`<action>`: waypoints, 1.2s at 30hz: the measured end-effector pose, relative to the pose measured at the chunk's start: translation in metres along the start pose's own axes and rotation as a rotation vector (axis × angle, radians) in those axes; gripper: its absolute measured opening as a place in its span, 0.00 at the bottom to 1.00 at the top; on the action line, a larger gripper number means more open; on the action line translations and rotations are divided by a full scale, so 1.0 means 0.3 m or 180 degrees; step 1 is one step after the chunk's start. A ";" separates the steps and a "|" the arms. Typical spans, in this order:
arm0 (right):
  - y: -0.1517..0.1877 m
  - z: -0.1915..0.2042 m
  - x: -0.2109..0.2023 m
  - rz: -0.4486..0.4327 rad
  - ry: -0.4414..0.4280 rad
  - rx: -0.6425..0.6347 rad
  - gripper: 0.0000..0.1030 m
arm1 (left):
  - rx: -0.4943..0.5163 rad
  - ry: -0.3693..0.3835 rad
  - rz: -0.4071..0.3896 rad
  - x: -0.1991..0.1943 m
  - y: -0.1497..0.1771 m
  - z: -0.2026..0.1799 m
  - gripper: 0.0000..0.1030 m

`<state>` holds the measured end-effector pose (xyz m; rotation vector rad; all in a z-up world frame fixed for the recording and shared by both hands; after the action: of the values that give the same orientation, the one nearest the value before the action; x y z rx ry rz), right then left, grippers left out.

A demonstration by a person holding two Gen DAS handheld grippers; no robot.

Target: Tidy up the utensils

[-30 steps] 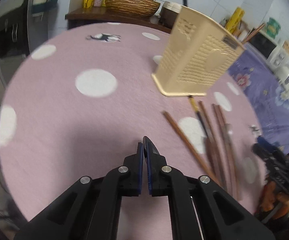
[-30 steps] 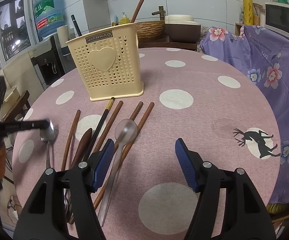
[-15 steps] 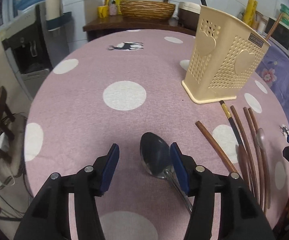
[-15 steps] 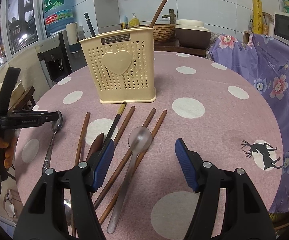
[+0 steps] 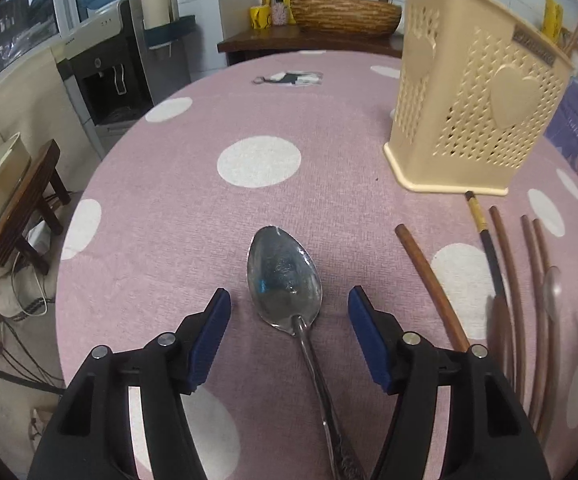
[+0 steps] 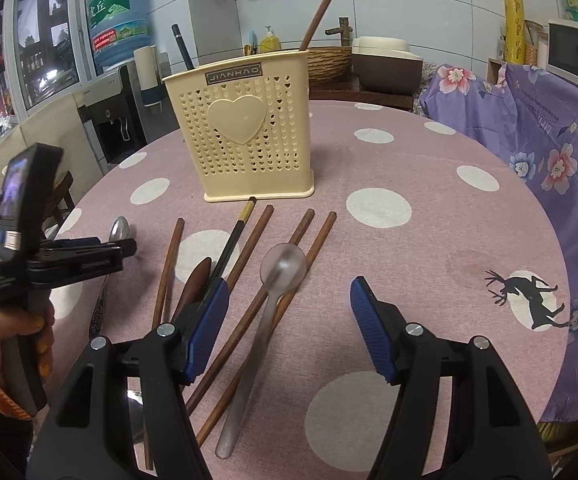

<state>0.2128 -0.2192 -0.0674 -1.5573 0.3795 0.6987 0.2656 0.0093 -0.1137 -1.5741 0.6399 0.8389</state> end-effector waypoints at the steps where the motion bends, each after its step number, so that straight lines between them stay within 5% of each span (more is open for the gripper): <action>1: 0.002 -0.005 0.001 0.0006 0.0003 0.0016 0.62 | -0.0024 -0.0012 -0.0009 0.003 -0.005 -0.001 0.60; 8: 0.003 -0.005 0.006 0.0031 0.0008 0.0001 0.62 | -0.0023 -0.0007 0.0014 0.019 -0.039 -0.002 0.37; 15: -0.022 0.035 0.015 0.0039 -0.0090 -0.0126 0.62 | -0.0022 0.0139 -0.0014 0.002 -0.048 -0.001 0.37; 26: -0.143 0.218 0.096 0.0181 -0.0615 -0.0567 0.55 | -0.0245 0.0521 -0.0743 -0.271 -0.130 0.080 0.37; 36: -0.187 0.382 0.314 0.0783 -0.0673 -0.0943 0.31 | -0.0328 0.0616 -0.0957 -0.339 -0.135 0.119 0.37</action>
<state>0.2953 -0.0848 -0.0821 -1.7092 0.3222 1.1423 0.2314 0.0463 -0.0100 -1.8060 0.4853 0.5058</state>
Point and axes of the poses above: each gripper's, at about its wrist camera, not at the fingertips, and x roughly the way its jaws point, z to its left, y to its underside, the point moved 3 cm from there along x, roughly the way its jaws point, and after that the axes turned 9 degrees about -x, right-handed, at the moved point
